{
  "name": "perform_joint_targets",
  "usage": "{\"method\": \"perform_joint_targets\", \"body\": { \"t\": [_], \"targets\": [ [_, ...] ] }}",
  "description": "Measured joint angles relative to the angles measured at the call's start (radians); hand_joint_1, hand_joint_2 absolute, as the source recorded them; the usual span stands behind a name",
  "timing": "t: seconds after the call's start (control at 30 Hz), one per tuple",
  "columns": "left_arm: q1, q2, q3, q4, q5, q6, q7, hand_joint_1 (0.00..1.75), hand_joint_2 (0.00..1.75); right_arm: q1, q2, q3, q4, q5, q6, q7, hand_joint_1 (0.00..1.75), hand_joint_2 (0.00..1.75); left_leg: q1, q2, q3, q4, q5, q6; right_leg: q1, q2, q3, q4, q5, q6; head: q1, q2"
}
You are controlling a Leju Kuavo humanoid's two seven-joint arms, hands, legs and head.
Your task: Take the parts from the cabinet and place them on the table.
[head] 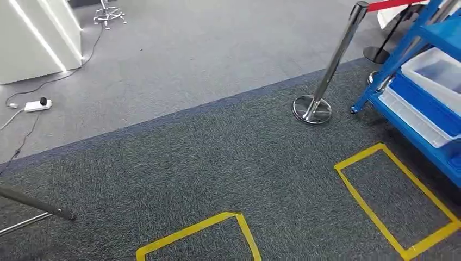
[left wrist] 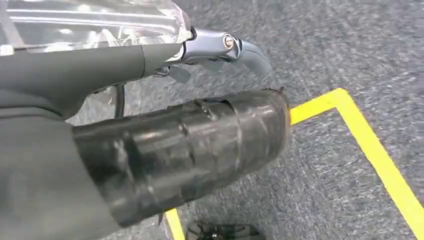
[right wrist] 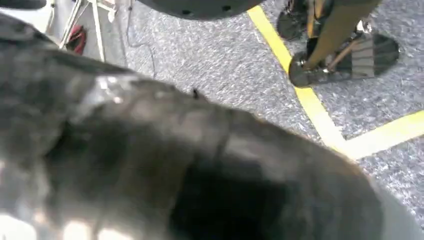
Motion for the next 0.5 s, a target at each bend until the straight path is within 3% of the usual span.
{"method": "perform_joint_targets", "body": {
  "t": [0.03, 0.07, 0.1, 0.13, 0.17, 0.2, 0.23, 0.27, 0.3, 0.33, 0.37, 0.4, 0.43, 0.5],
  "targets": [
    [-0.004, 0.000, 0.000, 0.000, 0.000, 0.000, 0.000, 0.00, 0.00, 0.004, 0.000, 0.000, 0.000, 0.000, 0.000, 0.000, 0.00, 0.00, 0.000, 0.011, 0.006, -0.002, -0.002, -0.004, 0.001, 0.011, -0.001, -0.002, 0.001, -0.004, 0.000, 0.000],
    [-0.006, 0.000, 0.000, 0.000, 0.000, 0.000, 0.000, 0.00, 0.00, 0.004, 0.000, 0.000, 0.000, 0.000, 0.000, 0.000, 0.00, 0.00, -0.001, 0.011, 0.006, 0.001, -0.009, -0.013, -0.011, 0.023, 0.010, -0.013, 0.006, -0.013, 0.000, 0.000],
    [-0.008, 0.000, 0.000, 0.000, 0.000, 0.000, 0.000, 0.00, 0.00, 0.005, 0.000, 0.000, 0.000, 0.000, 0.000, 0.000, 0.00, 0.00, 0.005, -0.037, 0.003, 0.025, -0.026, -0.018, -0.011, 0.029, 0.013, -0.017, 0.008, -0.016, 0.000, 0.000],
    [-0.007, 0.000, 0.000, 0.000, 0.000, 0.000, -0.001, 0.00, 0.00, 0.003, 0.000, 0.000, 0.000, 0.000, 0.000, 0.001, 0.00, 0.00, 0.006, -0.075, -0.023, 0.083, -0.065, -0.019, -0.013, 0.037, 0.011, -0.017, 0.009, -0.025, -0.004, 0.000],
    [-0.005, 0.000, 0.000, 0.000, -0.001, 0.000, -0.001, 0.00, 0.00, 0.001, -0.001, 0.000, 0.000, 0.000, 0.000, 0.002, 0.00, 0.00, 0.007, -0.094, -0.063, 0.166, -0.108, -0.020, -0.013, 0.048, 0.010, -0.016, 0.010, -0.028, -0.003, 0.000],
    [-0.002, 0.000, 0.000, 0.000, -0.001, -0.001, -0.002, 0.00, 0.00, 0.001, 0.000, 0.000, 0.000, 0.000, 0.000, 0.003, 0.00, 0.00, 0.008, -0.101, -0.106, 0.253, -0.144, -0.022, -0.012, 0.060, 0.008, -0.016, 0.010, -0.031, -0.004, 0.000],
    [0.000, -0.002, 0.000, 0.000, -0.001, -0.002, -0.001, 0.00, 0.00, 0.001, 0.000, 0.000, 0.000, 0.001, 0.000, 0.003, 0.00, 0.00, 0.008, -0.105, -0.139, 0.315, -0.158, -0.023, -0.012, 0.076, 0.007, -0.014, 0.010, -0.031, -0.003, 0.000],
    [0.001, -0.002, 0.000, 0.000, -0.001, -0.002, -0.002, 0.00, 0.00, 0.001, 0.000, 0.000, 0.000, 0.001, 0.000, 0.003, 0.00, 0.00, 0.008, -0.105, -0.149, 0.327, -0.145, -0.023, -0.012, 0.090, 0.007, -0.012, 0.010, -0.031, -0.003, 0.000],
    [0.002, -0.002, 0.000, 0.000, -0.001, -0.002, -0.001, 0.00, 0.00, 0.002, 0.000, 0.000, 0.000, 0.001, 0.000, 0.003, 0.00, 0.00, 0.008, -0.106, -0.138, 0.291, -0.108, -0.021, -0.012, 0.106, 0.008, -0.010, 0.009, -0.030, -0.004, 0.000],
    [0.002, -0.002, 0.000, 0.000, -0.001, -0.002, -0.002, 0.00, 0.00, 0.002, 0.000, 0.000, 0.000, 0.001, 0.000, 0.003, 0.00, 0.00, 0.008, -0.109, -0.110, 0.220, -0.061, -0.019, -0.013, 0.120, 0.010, -0.008, 0.008, -0.029, -0.004, 0.000],
    [0.002, -0.001, 0.000, 0.000, -0.001, -0.002, -0.002, 0.00, 0.00, 0.002, 0.000, -0.001, 0.000, 0.001, 0.000, 0.003, 0.00, 0.00, 0.009, -0.122, -0.070, 0.125, -0.010, -0.016, -0.014, 0.134, 0.011, -0.006, 0.007, -0.027, -0.004, 0.000],
    [0.003, 0.000, 0.000, 0.000, -0.001, -0.002, -0.002, 0.00, 0.00, 0.003, 0.000, -0.001, 0.000, 0.001, 0.000, 0.003, 0.00, 0.00, 0.011, -0.169, -0.039, 0.046, 0.021, -0.012, -0.015, 0.144, 0.008, -0.004, 0.005, -0.023, -0.003, 0.000],
    [0.004, 0.001, 0.000, 0.000, -0.001, -0.002, -0.002, 0.00, 0.00, 0.000, 0.000, -0.001, 0.000, 0.001, 0.000, 0.003, 0.00, 0.00, 0.012, -0.190, -0.034, 0.017, 0.010, -0.010, -0.009, 0.155, 0.002, 0.007, 0.001, -0.016, -0.004, 0.000],
    [-0.001, 0.001, 0.000, 0.000, -0.001, -0.002, -0.003, 0.00, 0.00, 0.002, 0.000, -0.001, 0.000, 0.002, 0.000, 0.003, 0.00, 0.00, 0.008, -0.173, -0.033, 0.020, 0.011, -0.005, -0.013, 0.169, -0.002, 0.002, 0.005, -0.004, -0.002, 0.000]
  ]
}}
